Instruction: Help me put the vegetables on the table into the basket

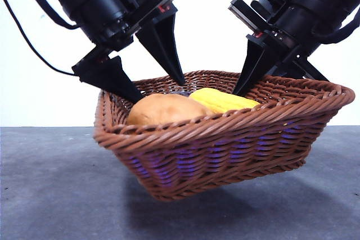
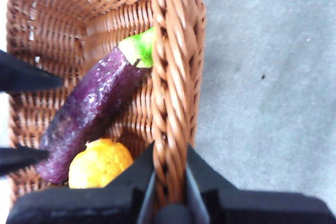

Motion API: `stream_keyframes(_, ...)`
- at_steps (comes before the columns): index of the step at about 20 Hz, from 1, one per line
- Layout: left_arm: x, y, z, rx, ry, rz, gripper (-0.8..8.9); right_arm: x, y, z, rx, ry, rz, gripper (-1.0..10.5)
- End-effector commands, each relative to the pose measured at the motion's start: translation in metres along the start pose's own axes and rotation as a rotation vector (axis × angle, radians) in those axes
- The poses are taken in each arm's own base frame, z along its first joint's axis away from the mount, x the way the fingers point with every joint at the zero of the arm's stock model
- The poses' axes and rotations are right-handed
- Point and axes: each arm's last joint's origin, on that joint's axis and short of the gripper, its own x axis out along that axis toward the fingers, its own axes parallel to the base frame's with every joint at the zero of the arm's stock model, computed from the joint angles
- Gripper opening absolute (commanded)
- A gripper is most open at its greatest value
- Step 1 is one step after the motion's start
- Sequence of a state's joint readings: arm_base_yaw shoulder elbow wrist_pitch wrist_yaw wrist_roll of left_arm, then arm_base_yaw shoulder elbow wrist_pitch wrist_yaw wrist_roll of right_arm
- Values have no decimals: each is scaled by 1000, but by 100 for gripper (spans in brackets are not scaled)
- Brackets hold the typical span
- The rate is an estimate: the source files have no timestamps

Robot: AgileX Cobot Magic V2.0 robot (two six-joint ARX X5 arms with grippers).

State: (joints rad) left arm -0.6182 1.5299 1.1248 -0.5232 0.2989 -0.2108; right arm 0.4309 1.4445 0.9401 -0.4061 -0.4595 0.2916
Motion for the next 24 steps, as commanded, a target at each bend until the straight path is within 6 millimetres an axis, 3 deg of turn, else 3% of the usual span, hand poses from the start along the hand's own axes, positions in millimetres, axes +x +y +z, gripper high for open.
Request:
stream_keyframes(1, -12, -1, 9, 0, -14, 10, 381, 1, 1, 0, -12, -1, 24, -12)
stream_keyframes(5, -76, -12, 27, 72, -132, 19, 381, 0, 2, 4, -8, -36, 34, -12)
stream_keyframes(8, -137, -11, 12, 96, -252, 68, 350, -12, 0, 20, 11, -90, 42, -12)
stream_keyframes(11, -188, -10, -18, 130, -298, 194, -8, -44, -2, 49, 4, -160, 8, -12)
stream_keyframes(12, -201, -11, -28, 137, -310, 241, -9, -59, -4, 58, -1, -183, -11, -12)
stream_keyframes(15, -225, -17, -49, 158, -356, 291, -9, -98, -19, 75, 4, -233, -86, -12)
stream_keyframes(19, -244, -26, -66, 174, -409, 291, -8, -133, -64, 72, 88, -265, -182, -12)
stream_keyframes(21, -246, -27, -70, 175, -413, 290, -9, -134, -84, 70, 121, -242, -199, -12)
stream_keyframes(24, -245, -26, -71, 168, -390, 290, -9, -115, -110, 70, 145, -168, -193, -12)
